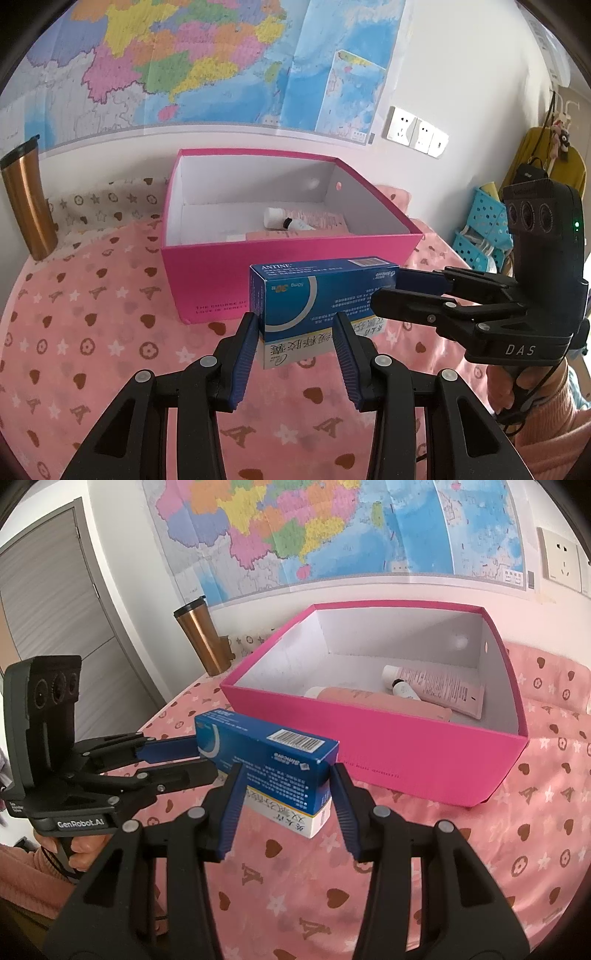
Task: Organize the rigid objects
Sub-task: 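Carry the blue medicine box toward the pink box rim, then lower the blue medicine box over the rim into the pink box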
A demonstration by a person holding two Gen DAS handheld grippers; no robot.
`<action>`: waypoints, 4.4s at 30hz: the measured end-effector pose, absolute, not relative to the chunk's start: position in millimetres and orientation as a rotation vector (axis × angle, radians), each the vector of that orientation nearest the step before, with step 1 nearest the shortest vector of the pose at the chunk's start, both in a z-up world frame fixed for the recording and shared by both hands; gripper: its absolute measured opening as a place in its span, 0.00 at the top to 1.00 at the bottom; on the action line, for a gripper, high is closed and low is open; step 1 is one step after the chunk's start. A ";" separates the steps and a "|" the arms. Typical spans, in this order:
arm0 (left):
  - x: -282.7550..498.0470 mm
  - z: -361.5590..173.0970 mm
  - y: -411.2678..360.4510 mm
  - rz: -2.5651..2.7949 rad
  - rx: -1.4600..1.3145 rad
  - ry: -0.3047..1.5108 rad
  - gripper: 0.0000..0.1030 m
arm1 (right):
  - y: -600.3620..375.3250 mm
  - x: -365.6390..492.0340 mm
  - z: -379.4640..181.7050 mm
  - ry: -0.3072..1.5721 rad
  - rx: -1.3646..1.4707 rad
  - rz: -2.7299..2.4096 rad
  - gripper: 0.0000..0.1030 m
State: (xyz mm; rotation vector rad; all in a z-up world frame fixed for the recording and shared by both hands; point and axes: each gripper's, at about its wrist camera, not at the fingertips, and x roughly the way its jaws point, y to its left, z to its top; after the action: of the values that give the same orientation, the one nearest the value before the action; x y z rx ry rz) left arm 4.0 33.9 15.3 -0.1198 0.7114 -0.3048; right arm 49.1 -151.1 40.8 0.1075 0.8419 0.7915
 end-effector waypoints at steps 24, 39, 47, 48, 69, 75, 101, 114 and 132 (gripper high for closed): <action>10.6 23.0 34.6 -0.298 -0.104 0.682 0.60 | -151.2 52.0 49.6 0.808 0.103 0.794 0.52; 14.8 26.9 36.0 -0.292 -0.099 0.669 0.60 | -150.8 54.4 55.3 0.785 0.097 0.790 0.52; 16.4 29.2 34.8 -0.292 -0.094 0.659 0.60 | -151.8 55.5 57.9 0.775 0.100 0.786 0.52; 16.8 29.4 34.6 -0.293 -0.094 0.658 0.60 | -151.8 55.6 58.1 0.774 0.100 0.786 0.52; 21.0 33.1 37.7 -0.296 -0.101 0.641 0.60 | -153.2 58.9 63.1 0.755 0.101 0.789 0.52; 22.2 33.7 37.7 -0.294 -0.099 0.638 0.60 | -153.3 59.2 63.7 0.751 0.100 0.789 0.52; 29.3 39.7 41.4 -0.288 -0.107 0.623 0.60 | -151.6 63.8 65.0 0.738 0.101 0.793 0.52; 32.3 40.5 42.4 -0.287 -0.106 0.619 0.60 | -149.9 66.8 66.1 0.737 0.110 0.794 0.52; 36.4 41.4 42.6 -0.278 -0.101 0.612 0.60 | -148.4 71.2 69.7 0.722 0.110 0.792 0.52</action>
State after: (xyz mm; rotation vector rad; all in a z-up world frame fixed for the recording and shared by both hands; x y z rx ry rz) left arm 36.4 42.6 41.4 -0.1012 0.6118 -0.2775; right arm 71.2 -148.4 69.7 0.1103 0.7220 0.7923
